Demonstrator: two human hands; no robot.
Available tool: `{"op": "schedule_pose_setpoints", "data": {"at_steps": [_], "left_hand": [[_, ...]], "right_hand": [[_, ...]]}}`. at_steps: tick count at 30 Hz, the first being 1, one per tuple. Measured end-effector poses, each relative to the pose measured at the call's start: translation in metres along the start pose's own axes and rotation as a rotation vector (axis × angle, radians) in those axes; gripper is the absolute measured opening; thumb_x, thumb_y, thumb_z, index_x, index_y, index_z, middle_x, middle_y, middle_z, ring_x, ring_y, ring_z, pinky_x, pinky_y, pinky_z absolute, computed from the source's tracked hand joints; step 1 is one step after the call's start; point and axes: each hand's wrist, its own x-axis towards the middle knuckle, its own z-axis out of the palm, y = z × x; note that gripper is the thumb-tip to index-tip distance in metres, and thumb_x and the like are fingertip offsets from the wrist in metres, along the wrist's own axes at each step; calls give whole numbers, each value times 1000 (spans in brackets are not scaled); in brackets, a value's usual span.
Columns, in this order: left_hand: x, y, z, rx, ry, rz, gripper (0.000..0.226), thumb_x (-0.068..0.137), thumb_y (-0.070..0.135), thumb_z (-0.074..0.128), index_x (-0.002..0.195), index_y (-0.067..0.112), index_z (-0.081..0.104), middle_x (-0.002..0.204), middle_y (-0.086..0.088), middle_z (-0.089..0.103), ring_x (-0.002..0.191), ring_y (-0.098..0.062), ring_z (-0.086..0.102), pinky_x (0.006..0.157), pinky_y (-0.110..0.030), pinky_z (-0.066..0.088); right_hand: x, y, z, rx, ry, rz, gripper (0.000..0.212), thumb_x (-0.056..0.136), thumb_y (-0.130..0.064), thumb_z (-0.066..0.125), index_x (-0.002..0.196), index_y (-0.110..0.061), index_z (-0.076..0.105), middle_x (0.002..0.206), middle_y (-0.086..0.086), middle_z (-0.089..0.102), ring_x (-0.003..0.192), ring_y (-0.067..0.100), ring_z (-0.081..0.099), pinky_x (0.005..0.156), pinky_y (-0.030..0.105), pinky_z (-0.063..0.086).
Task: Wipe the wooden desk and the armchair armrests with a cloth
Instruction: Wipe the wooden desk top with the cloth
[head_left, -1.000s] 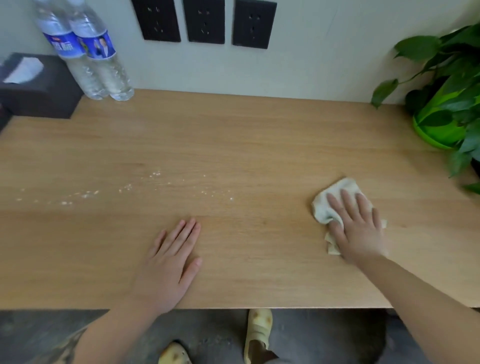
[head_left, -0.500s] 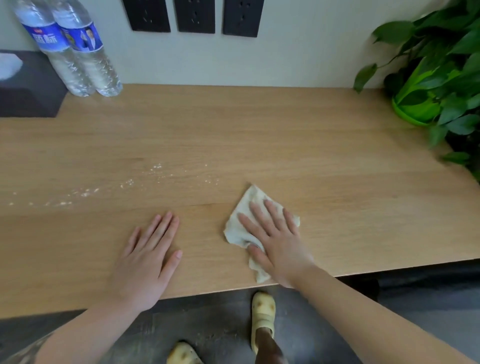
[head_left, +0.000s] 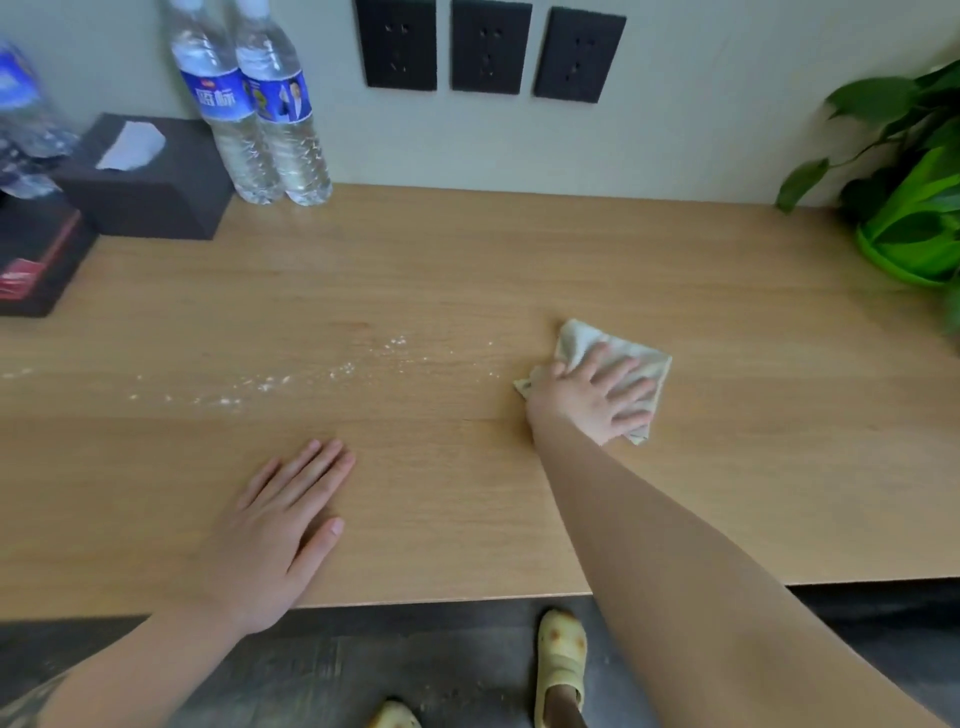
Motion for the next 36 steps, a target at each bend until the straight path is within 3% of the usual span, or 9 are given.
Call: {"op": "schedule_pose_setpoints", "data": {"at_steps": [8,10,12,15,17,23,30,33,36], "left_hand": [[-1,1,0,47,27,-8,59,98,55,16,151,31,13,159,11,10,146,-3,-2,117,-27,-5],[-1,1,-1,55,18,-7,58,98,55,18,151,31,15,159,11,13,147,-6,3,117,-28,-4],[-1,1,-2,59,24,-10,58,98,53,20,151,29,18,158,9,16,147,-8,9,117,-31,0],[-1,2,-2,47,32,-1,57,98,50,24,150,26,23,157,8,22,146,-10,14,116,-34,8],[0,0,-1,45,38,6,57,98,49,26,150,26,24,157,8,22,146,-10,13,116,-35,9],[0,-3,5,2,60,-13,56,98,45,29,150,24,24,158,8,19,147,-8,10,118,-32,5],[-1,1,-2,-56,53,-53,55,96,43,30,147,23,34,155,9,28,144,-8,20,117,-32,12],[-1,2,-2,-70,54,-72,55,96,42,34,147,25,33,155,11,28,145,-5,16,117,-30,9],[-1,2,0,-100,72,-78,55,95,41,37,147,26,33,154,11,31,144,-5,18,117,-31,12]], "right_hand": [[-74,107,-6,-350,-141,-968,59,94,-55,-5,149,-40,-14,159,-6,-19,144,21,-25,118,47,-6],[-48,139,-25,-330,-95,-818,57,94,-53,1,150,-42,-8,160,-7,-13,146,20,-19,119,46,-3],[-25,137,-33,-226,-37,-428,57,96,-49,9,152,-41,0,162,-4,-9,147,23,-14,118,50,-1],[2,74,-28,-110,68,113,58,98,-45,13,153,-33,0,162,4,-8,146,34,-11,114,61,-2],[14,13,-19,-52,33,283,61,98,-46,13,154,-25,-4,161,11,-11,145,42,-12,112,65,-4],[-43,-110,46,-179,-100,-402,60,99,-48,9,152,-28,-12,159,10,-19,143,40,-20,109,63,-12],[-38,14,7,-451,-321,-1402,57,98,-52,15,151,-42,-5,161,-7,-12,145,23,-23,116,49,-14],[15,83,-31,-479,-219,-1371,56,99,-52,17,152,-40,6,162,-6,6,148,22,-8,116,49,-1],[41,96,-40,-373,-73,-852,57,96,-54,11,151,-42,12,162,-6,8,148,19,-6,117,48,3]]}}
